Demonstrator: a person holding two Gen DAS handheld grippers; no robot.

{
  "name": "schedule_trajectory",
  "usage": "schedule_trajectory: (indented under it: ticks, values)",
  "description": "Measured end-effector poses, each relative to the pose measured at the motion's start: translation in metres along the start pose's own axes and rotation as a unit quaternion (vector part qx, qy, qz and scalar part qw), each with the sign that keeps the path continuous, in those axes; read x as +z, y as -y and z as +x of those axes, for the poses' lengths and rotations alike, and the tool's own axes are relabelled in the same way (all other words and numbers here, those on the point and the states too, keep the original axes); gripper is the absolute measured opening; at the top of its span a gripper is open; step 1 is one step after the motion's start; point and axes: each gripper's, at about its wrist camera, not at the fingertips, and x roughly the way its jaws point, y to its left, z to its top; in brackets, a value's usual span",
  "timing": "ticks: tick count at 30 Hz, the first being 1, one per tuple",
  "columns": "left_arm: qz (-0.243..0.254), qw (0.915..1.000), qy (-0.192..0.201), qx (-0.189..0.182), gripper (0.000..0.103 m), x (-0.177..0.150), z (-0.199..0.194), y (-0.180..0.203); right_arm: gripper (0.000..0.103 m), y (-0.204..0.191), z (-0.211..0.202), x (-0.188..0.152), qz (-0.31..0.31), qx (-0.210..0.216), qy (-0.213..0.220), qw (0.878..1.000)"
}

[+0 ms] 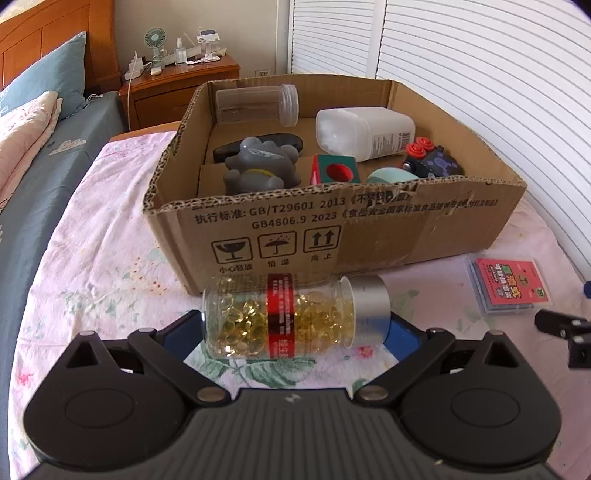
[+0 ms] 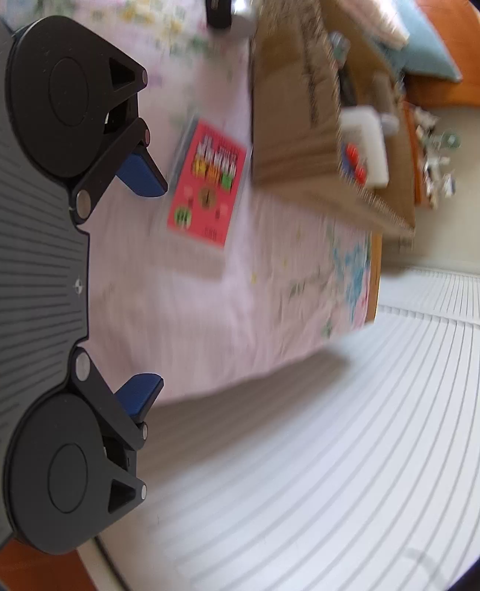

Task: Organize rigid objects
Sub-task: 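Close the left gripper on the capsule bottle while the right grasps the red card pack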

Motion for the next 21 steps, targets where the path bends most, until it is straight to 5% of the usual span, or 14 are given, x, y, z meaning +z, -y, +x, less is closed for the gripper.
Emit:
schedule_trajectory:
  ticks: [5, 21]
  values:
    - [0.000, 1.0000, 0.001, -0.002, 0.093, 0.001, 0.001, 0.000, 0.103, -0.020, 0.005, 0.003, -0.013, 0.049, -0.004, 0.999]
    - [-0.017, 0.9997, -0.006, 0.018, 0.093, -0.010, -0.011, -0.018, 0.103, -0.059, 0.034, 0.032, -0.038, 0.080, 0.004, 0.996]
